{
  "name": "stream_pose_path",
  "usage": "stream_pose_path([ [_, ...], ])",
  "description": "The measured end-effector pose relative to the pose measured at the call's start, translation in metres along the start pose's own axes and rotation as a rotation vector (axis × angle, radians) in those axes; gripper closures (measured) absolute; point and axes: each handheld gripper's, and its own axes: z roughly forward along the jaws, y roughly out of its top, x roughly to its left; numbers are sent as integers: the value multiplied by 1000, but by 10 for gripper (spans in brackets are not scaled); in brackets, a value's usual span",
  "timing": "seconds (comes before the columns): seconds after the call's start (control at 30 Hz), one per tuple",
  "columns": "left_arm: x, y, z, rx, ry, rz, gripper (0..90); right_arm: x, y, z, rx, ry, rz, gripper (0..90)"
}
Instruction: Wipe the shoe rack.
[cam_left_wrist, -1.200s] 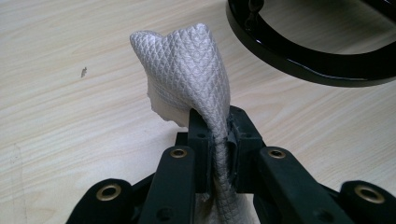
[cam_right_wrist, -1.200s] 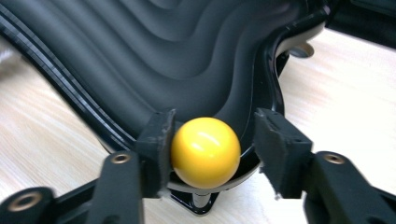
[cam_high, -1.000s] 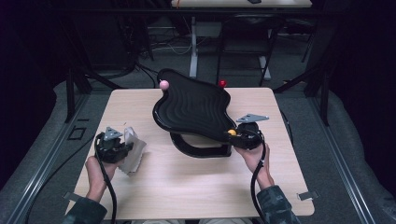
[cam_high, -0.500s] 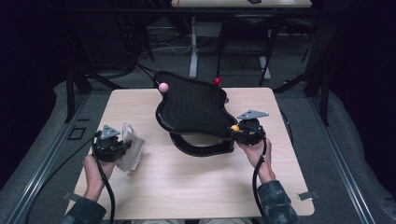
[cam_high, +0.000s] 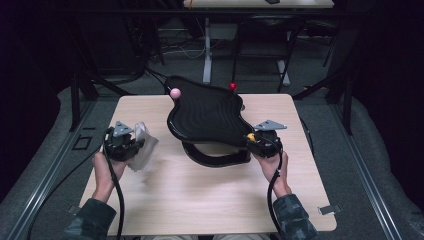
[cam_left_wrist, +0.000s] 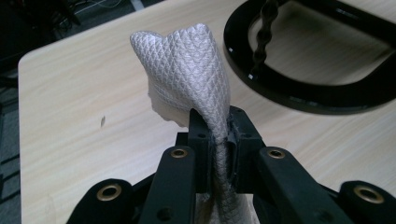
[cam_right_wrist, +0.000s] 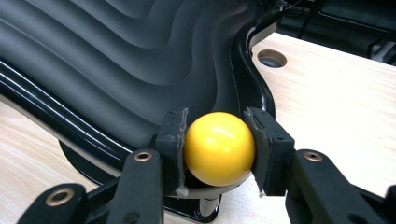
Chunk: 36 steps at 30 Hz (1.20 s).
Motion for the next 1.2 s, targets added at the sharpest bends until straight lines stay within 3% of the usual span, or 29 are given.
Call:
stream_pose_path([
  [0.33, -6, 59, -16, -50, 5, 83, 817, 1, 0, -1, 1, -2, 2, 599],
  [0.43, -10, 75, -16, -44, 9, 101, 816, 1, 0, -1, 0, -7, 1, 598],
  [0.73, -18, 114, -5, -5, -35, 113, 814, 2, 0, -2, 8, 2, 4, 598],
  [0.97, -29, 136, 5, 30, -59, 141, 813, 4, 0, -2, 10, -5, 3, 598],
  [1.2, -33, 141, 9, 40, -71, 141, 813, 4, 0, -3, 10, -5, 1, 598],
])
